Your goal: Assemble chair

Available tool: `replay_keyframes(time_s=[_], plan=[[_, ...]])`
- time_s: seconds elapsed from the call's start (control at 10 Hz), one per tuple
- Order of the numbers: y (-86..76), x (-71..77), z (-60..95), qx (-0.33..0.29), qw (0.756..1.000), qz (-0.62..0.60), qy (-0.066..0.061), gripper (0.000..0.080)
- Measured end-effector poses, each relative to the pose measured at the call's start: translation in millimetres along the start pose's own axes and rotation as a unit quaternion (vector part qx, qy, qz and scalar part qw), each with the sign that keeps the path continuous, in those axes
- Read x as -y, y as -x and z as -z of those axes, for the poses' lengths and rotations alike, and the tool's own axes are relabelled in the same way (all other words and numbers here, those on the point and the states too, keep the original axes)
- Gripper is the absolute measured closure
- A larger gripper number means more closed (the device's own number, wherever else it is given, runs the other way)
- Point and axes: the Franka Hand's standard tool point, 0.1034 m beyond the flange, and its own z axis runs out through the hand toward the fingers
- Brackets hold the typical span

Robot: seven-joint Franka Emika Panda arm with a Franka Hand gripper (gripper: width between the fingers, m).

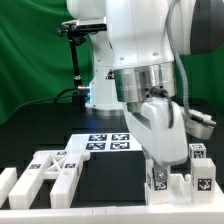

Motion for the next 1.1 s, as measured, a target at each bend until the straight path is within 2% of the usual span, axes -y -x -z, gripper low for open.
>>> replay_keyframes(time_s=[0.2, 0.3, 0.4, 0.5, 0.6, 0.7, 1.0, 1.1], plan=[[-0.1, -0.1, -0.2, 0.0, 1.0, -0.002, 0.0, 0.0512], [-0.1, -0.4, -0.7, 0.0, 1.0, 0.006, 0.001, 0.035], [0.0, -0.6, -0.3, -0.002, 0.999, 0.034, 0.003, 0.035], [0.7, -0.3, 2.0, -0.007, 0.991, 0.137, 0.008, 0.02], [-4.0, -0.3, 3.6, -0.003, 0.967, 0.255, 0.012, 0.0165], [-5.1, -1.3, 3.8, -0.001, 0.944, 0.33, 0.019, 0.0165], [-6.1, -1.0, 3.5, 0.0, 0.905, 0.426, 0.019, 0.015], [-6.1, -1.5, 2.9, -0.001, 0.875, 0.484, 0.022, 0.0151]])
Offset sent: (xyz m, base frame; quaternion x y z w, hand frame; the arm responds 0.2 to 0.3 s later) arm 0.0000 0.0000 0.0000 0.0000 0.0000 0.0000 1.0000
